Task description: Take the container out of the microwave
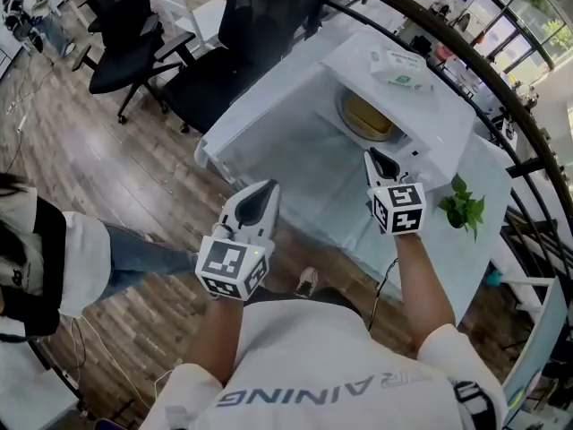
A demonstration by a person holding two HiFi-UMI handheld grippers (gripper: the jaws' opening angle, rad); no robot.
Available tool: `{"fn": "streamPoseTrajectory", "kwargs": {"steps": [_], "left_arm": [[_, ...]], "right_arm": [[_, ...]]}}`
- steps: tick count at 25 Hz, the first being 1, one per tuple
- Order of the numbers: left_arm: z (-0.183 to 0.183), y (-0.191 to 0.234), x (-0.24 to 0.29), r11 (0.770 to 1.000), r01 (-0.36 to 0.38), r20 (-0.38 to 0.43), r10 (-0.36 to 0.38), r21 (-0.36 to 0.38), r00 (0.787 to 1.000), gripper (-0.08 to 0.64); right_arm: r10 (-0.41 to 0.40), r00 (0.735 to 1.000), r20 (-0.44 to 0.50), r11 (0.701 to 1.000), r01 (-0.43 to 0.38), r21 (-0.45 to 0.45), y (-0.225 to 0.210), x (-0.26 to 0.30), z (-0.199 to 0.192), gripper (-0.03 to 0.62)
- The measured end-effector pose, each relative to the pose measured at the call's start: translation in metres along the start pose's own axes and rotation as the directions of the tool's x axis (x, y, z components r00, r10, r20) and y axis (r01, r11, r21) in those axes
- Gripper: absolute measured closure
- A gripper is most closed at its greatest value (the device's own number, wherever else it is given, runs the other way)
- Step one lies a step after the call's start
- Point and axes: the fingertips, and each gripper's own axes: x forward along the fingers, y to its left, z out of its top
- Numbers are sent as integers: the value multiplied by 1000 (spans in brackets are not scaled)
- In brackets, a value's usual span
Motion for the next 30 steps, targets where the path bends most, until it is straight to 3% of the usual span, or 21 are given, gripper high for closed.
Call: {"fn": "streamPoseTrajectory", "kwargs": {"steps": [8, 13, 22, 30], "left_arm": [[-15, 5, 5, 999, 19, -12, -19, -31, 1000, 525], [-25, 13, 9, 999, 15, -24, -16, -49, 1000, 525], [-40, 26, 13, 996, -11, -38, 8, -87, 999, 525], [-48, 32, 16, 994, -25, -49, 20, -106, 999, 525]], "right_arm": [[-62, 981, -181, 979, 25, -201, -18, 81, -33, 480], [-133, 951, -280, 940, 31, -339, -30, 125, -57, 477], [-237, 885, -401, 889, 31, -457, -69, 182, -97, 476], [-288, 847, -446, 873, 42, -485, -88, 198, -117, 472]]}}
